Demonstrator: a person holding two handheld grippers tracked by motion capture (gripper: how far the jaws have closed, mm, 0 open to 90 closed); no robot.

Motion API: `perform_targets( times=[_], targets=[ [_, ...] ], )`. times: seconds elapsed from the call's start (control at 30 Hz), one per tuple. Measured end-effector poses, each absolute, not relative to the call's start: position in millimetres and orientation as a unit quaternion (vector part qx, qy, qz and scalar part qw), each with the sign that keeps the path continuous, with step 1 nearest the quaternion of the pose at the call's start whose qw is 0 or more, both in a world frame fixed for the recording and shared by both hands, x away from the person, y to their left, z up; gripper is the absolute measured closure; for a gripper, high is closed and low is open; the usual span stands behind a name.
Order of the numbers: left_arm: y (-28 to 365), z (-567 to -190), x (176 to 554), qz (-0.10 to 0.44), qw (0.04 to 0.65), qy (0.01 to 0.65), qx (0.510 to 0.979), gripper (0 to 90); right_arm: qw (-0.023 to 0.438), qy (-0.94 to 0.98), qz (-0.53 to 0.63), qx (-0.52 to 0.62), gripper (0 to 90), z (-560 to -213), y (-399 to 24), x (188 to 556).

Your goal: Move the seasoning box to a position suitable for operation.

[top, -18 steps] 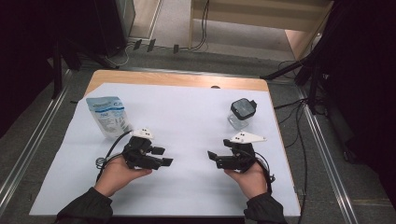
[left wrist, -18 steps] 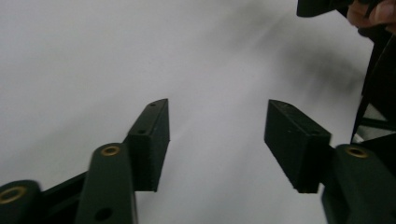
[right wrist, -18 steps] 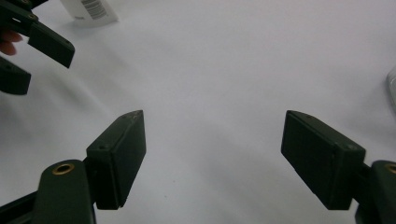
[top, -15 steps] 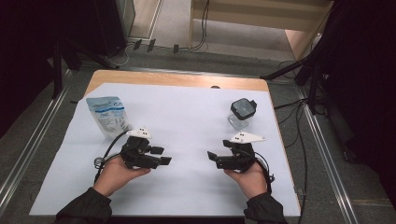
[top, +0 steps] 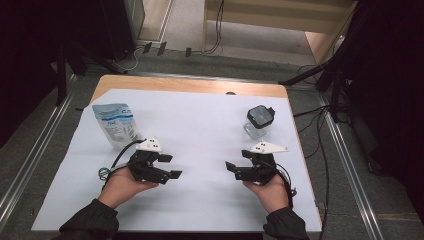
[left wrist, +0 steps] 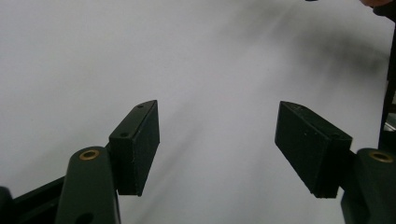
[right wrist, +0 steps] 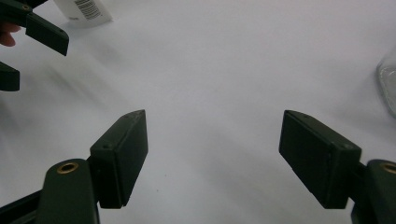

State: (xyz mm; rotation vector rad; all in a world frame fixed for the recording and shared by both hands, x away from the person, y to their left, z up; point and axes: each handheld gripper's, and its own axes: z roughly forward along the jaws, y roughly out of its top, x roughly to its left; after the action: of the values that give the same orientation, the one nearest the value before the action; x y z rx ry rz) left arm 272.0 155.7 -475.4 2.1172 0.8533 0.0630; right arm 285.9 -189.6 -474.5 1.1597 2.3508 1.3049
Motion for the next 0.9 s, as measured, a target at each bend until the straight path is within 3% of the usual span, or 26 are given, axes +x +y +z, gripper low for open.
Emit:
perform_targets(
  times=[0.47,0.67,0.9],
  targets=[
    [166,-469,275,0.011,0.442,0.344,0.828,35.6,0.126,0.795,0.45,0.387,30.9,-470,-198,283],
    [170,-467,274,0.007,0.456,0.34,0.822,41.5,0.139,0.784,0.457,0.397,30.7,-465,-203,284],
    [171,-468,274,0.022,0.428,0.341,0.837,31.4,0.141,0.779,0.46,0.402,28.5,-465,-208,287]
  ],
)
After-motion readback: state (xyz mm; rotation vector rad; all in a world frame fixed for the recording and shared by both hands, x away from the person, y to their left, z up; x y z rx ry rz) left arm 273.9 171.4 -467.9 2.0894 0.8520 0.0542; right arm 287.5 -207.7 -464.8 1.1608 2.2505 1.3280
